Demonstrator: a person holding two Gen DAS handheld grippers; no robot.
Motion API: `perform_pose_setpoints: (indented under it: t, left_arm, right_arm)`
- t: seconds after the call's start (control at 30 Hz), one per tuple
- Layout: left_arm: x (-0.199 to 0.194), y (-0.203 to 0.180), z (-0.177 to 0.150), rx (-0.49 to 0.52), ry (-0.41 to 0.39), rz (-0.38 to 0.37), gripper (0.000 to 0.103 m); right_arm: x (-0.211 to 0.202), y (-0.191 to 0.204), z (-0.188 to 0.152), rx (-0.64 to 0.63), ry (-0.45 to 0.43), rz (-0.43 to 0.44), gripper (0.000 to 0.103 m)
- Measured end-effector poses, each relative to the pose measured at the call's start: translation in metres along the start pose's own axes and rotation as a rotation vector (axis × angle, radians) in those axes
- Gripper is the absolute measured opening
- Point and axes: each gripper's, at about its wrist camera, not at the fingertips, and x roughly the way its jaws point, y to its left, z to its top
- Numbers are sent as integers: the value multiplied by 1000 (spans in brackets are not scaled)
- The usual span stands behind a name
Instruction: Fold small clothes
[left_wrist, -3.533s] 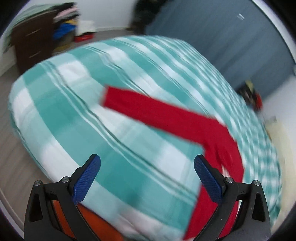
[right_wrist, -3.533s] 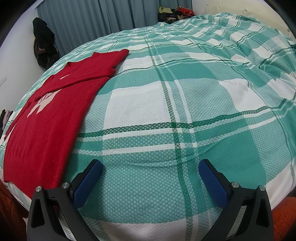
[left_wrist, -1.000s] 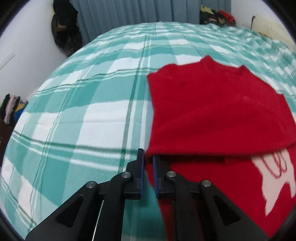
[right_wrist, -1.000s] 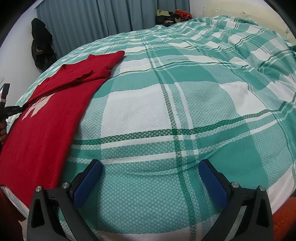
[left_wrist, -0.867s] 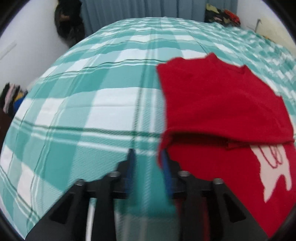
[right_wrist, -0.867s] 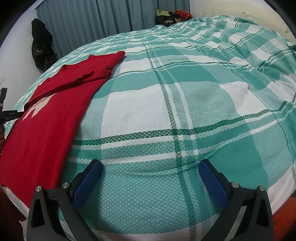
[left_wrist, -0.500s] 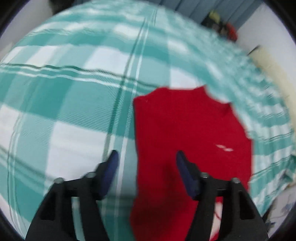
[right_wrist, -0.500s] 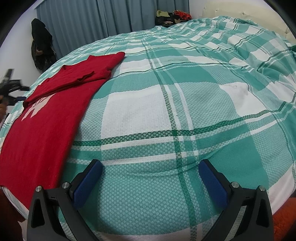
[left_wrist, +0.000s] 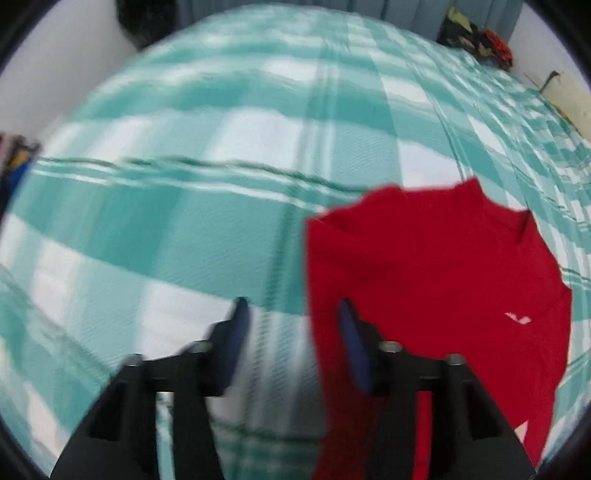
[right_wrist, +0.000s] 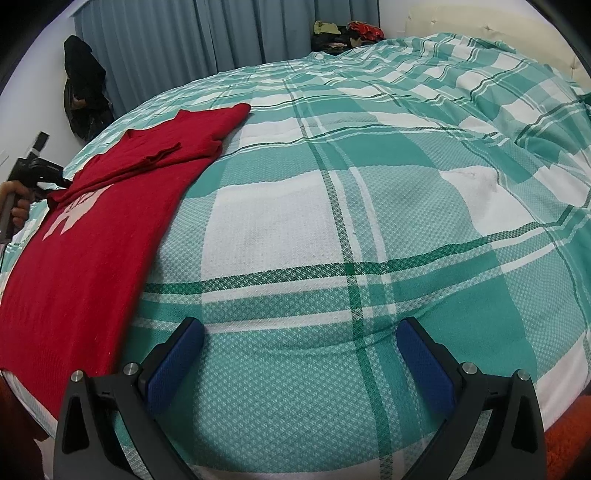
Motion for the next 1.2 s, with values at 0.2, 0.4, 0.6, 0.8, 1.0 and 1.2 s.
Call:
perform_pose_setpoints:
  t: [0.2, 0.4, 0.6, 0.8, 1.0, 1.2]
  left_arm:
    - [-74, -24, -36, 107, -205, -166, 47]
    - [-8, -60, -68, 209, 25, -173, 38]
    - [-18, -34, -81, 174, 48, -202, 38]
    - [-57, 2, -111, 131, 37, -140, 60]
    - [-94, 30, -164, 49, -22, -131, 77]
    - [-110, 46, -206, -55, -39, -125, 83]
  right_arm:
    - [0, 1, 0, 1, -5, -5, 103]
    - [-1, 2, -2, -1, -12, -7, 103]
    - [-1, 1, -2, -3, -8, -5, 103]
    - [-1, 1, 0, -1, -4, -5, 103]
    - [0, 0, -1, -1, -9, -5, 103]
    - [-2, 0, -3, -1, -17, -6, 103]
